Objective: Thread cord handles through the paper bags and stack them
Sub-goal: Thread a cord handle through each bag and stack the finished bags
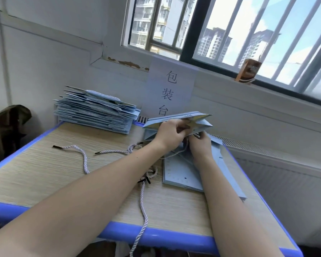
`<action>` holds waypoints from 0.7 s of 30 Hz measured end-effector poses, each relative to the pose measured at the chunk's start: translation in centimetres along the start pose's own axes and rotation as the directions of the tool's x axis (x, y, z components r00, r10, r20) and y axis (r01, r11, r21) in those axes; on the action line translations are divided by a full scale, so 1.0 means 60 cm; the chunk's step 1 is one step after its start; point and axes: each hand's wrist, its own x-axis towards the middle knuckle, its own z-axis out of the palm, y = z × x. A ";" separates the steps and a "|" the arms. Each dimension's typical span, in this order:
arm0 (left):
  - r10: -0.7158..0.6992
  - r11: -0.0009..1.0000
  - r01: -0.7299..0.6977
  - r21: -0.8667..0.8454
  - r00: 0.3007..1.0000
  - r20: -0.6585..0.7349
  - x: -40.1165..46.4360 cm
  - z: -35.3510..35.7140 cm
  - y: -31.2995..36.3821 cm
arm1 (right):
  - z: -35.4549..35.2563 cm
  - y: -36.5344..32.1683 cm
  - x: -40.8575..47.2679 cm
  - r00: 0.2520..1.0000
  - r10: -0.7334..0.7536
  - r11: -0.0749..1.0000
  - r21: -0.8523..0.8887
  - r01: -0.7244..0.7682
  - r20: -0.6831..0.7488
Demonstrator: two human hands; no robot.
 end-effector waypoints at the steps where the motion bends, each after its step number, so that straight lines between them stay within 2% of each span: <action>1: 0.009 1.000 -0.009 0.007 1.000 -0.001 0.000 0.001 0.001 | -0.002 -0.003 0.000 1.000 -0.002 1.000 -0.001 0.002 -0.014; 6: 0.026 1.000 -0.026 0.001 0.999 -0.019 0.004 -0.004 0.002 | -0.018 -0.019 0.006 1.000 -0.026 0.999 0.019 0.026 -0.008; 13: 0.011 1.000 -0.011 -0.019 1.000 -0.008 -0.002 -0.011 0.012 | -0.038 -0.033 -0.009 0.996 -0.008 0.998 0.063 0.002 0.094; 18: 0.005 0.999 -0.005 -0.031 1.000 0.000 -0.002 -0.011 0.012 | -0.037 -0.034 -0.022 0.977 -0.204 0.952 -0.220 0.212 0.057; 21: 0.022 1.000 -0.022 -0.020 1.000 -0.004 0.002 -0.015 0.013 | -0.033 -0.038 -0.026 0.968 -0.250 0.926 -0.284 0.250 0.035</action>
